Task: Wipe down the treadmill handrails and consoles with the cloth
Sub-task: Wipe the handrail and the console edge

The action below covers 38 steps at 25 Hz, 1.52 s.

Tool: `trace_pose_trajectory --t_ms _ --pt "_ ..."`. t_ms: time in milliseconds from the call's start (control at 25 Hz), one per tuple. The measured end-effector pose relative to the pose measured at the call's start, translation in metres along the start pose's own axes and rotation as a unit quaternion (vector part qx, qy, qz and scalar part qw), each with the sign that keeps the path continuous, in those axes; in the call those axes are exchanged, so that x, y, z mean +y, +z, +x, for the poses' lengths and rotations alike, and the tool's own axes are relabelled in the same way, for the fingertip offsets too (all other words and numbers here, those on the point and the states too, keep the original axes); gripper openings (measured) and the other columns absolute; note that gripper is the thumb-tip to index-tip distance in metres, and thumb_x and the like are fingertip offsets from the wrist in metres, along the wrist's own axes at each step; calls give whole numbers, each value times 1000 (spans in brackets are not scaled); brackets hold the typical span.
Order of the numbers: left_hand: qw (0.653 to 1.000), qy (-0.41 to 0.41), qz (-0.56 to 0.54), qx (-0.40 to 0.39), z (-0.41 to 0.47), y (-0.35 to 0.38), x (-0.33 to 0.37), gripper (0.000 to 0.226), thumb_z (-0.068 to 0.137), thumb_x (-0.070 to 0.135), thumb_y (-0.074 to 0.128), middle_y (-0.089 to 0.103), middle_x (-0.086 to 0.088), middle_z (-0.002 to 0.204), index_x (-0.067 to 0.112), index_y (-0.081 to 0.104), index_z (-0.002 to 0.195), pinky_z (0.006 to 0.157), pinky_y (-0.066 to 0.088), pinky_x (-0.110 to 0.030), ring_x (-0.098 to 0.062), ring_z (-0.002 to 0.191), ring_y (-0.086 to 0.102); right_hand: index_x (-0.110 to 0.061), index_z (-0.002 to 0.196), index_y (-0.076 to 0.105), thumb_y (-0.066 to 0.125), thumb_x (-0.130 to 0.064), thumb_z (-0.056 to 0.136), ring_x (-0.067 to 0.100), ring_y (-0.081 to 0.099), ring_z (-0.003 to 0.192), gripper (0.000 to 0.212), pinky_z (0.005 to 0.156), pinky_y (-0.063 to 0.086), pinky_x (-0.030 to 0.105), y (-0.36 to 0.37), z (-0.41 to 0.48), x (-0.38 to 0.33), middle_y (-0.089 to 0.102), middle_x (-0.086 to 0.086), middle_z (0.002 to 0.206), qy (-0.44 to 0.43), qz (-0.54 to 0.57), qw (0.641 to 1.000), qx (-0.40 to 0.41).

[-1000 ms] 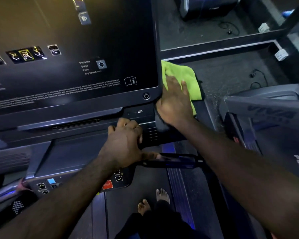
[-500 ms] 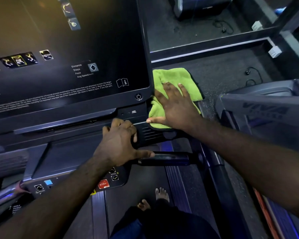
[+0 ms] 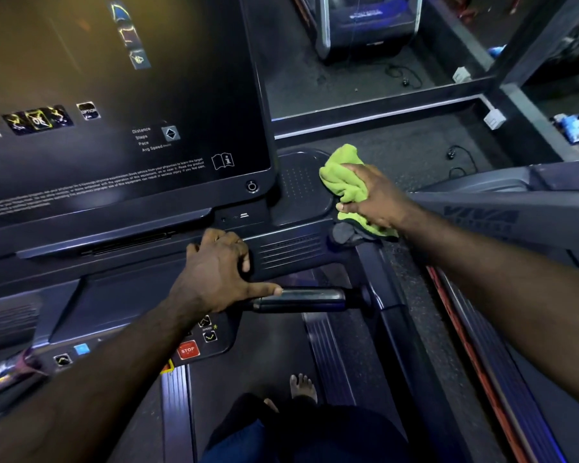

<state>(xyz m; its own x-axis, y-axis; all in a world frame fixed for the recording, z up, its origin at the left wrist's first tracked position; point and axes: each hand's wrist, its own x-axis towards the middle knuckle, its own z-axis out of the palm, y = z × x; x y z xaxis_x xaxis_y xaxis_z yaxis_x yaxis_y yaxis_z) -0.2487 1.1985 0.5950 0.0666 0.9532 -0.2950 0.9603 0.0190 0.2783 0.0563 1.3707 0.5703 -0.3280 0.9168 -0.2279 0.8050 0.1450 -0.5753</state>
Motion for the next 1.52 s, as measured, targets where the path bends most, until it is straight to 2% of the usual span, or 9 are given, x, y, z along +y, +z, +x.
trace_pose_trajectory --t_ms 320,480,640,680,800,960,1200,1360,1520 --pt "1000 5 7 -6 4 1 0 76 52 104 59 44 22 100 34 51 79 93 33 -46 -7 113 26 -48 155 35 74 -40 93 31 40 149 74 119 39 55 26 24 -5 37 7 164 -36 59 995 69" --pt "1000 13 16 -9 6 2 -6 75 53 106 54 43 23 103 37 50 82 91 32 -44 -8 113 28 -41 152 42 47 -76 90 32 51 138 72 112 45 47 24 84 -57 53 7 153 -54 -78 991 94" --pt "1000 8 12 -23 8 1 -7 75 54 106 54 43 22 105 38 52 85 93 34 -46 -9 114 29 -27 98 63 54 -37 92 42 68 103 15 91 50 49 55 114 -117 72 15 107 -210 -142 965 70" --pt "1000 8 11 -25 6 1 -7 75 55 106 54 43 22 105 38 51 85 94 35 -46 -10 114 29 -30 100 63 50 -36 90 38 67 107 17 99 47 49 65 110 -120 71 11 109 -219 -143 963 61" --pt "999 10 12 -33 6 -4 -5 74 56 105 55 44 21 107 38 52 86 95 34 -46 -10 116 28 -23 148 50 30 -49 93 26 44 145 64 125 24 51 75 66 -104 53 7 152 -176 -178 966 61" --pt "999 13 11 -35 4 -6 -4 75 56 103 57 45 19 108 36 55 90 96 34 -48 -11 116 28 -41 162 24 26 -70 103 30 24 159 66 127 18 60 47 34 -60 32 8 169 -125 -220 965 65" --pt "1000 10 4 -23 5 -4 -6 74 55 102 58 46 22 106 37 54 88 97 34 -45 -9 115 27 -40 149 42 18 -85 80 38 56 130 85 104 46 54 30 110 -102 56 9 146 -20 -202 978 49" --pt "1000 10 -5 -15 5 -2 -9 73 55 102 60 47 24 108 37 54 89 97 33 -46 -7 117 27 -36 133 58 39 -98 70 35 66 113 90 102 52 51 13 111 -59 70 8 128 150 0 987 63" --pt "1000 11 -2 -4 7 3 -8 77 51 105 57 48 24 107 36 54 86 96 32 -45 -6 116 26 -36 137 56 50 -93 71 32 68 111 88 101 53 48 24 56 -22 72 2 122 182 122 968 121"
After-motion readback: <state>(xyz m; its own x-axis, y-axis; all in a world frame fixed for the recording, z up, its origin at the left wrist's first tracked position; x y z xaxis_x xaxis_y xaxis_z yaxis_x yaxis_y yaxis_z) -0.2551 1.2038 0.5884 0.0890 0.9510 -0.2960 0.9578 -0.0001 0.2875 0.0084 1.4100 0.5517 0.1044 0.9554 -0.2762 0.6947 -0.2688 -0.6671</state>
